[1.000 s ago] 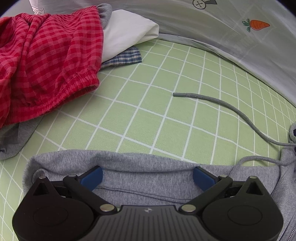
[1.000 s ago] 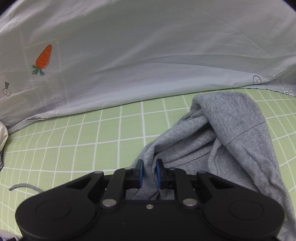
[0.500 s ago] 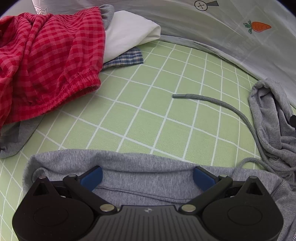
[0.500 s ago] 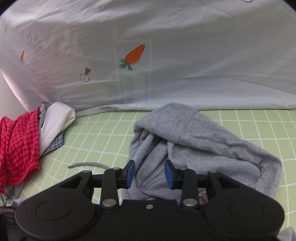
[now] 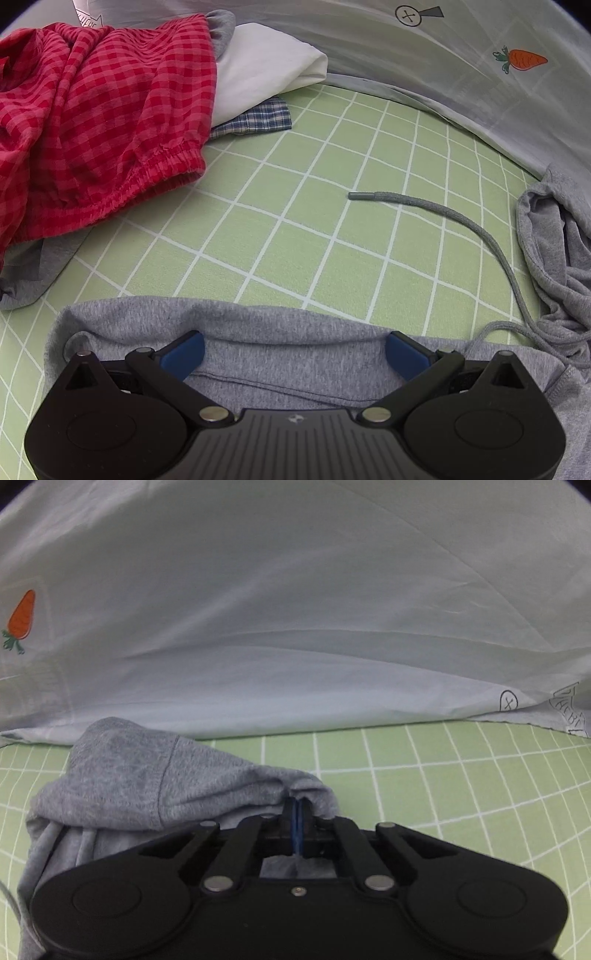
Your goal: Fold clothes
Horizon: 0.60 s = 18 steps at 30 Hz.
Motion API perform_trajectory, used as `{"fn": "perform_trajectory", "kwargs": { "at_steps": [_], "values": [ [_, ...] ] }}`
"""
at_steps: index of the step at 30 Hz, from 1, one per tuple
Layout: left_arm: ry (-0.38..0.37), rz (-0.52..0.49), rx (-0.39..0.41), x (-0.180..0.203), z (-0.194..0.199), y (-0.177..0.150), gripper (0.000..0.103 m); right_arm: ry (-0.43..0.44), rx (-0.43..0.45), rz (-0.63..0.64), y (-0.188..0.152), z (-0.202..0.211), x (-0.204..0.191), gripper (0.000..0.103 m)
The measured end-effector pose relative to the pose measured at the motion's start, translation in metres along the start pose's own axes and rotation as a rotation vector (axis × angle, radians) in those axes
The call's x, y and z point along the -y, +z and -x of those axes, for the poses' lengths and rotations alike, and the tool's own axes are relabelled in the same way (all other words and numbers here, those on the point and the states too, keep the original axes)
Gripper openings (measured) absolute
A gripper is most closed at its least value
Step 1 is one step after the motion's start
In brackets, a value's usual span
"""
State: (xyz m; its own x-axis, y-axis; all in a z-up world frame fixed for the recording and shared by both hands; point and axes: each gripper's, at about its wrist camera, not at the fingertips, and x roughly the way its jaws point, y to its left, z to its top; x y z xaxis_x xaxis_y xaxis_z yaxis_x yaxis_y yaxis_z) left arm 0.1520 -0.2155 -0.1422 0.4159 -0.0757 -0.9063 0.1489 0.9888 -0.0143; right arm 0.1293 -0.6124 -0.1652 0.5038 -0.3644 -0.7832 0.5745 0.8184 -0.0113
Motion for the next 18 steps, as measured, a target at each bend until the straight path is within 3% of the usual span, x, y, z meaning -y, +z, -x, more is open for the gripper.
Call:
{"fn": "perform_trajectory", "kwargs": {
  "at_steps": [5, 10, 12, 14, 18],
  "values": [
    [0.016, 0.03, 0.003, 0.001, -0.001, 0.002, 0.103, -0.054, 0.042, 0.05, 0.033, -0.034, 0.012, 0.0],
    [0.026, 0.052, 0.003, 0.001, -0.003, 0.003, 0.103, -0.032, 0.019, 0.036, 0.037, -0.029, 0.022, 0.001],
    [0.025, 0.053, -0.001, 0.001, -0.003, 0.004, 0.103, -0.021, 0.037, -0.003, 0.026, -0.01, 0.027, 0.02],
    [0.025, 0.055, -0.005, 0.0, -0.003, 0.004, 0.103, -0.019, 0.065, -0.06, 0.009, 0.019, 0.03, 0.048],
    [0.032, 0.065, -0.021, -0.001, -0.003, 0.005, 0.103, 0.034, 0.108, -0.158, -0.035, 0.083, 0.024, 0.053]
  ]
}}
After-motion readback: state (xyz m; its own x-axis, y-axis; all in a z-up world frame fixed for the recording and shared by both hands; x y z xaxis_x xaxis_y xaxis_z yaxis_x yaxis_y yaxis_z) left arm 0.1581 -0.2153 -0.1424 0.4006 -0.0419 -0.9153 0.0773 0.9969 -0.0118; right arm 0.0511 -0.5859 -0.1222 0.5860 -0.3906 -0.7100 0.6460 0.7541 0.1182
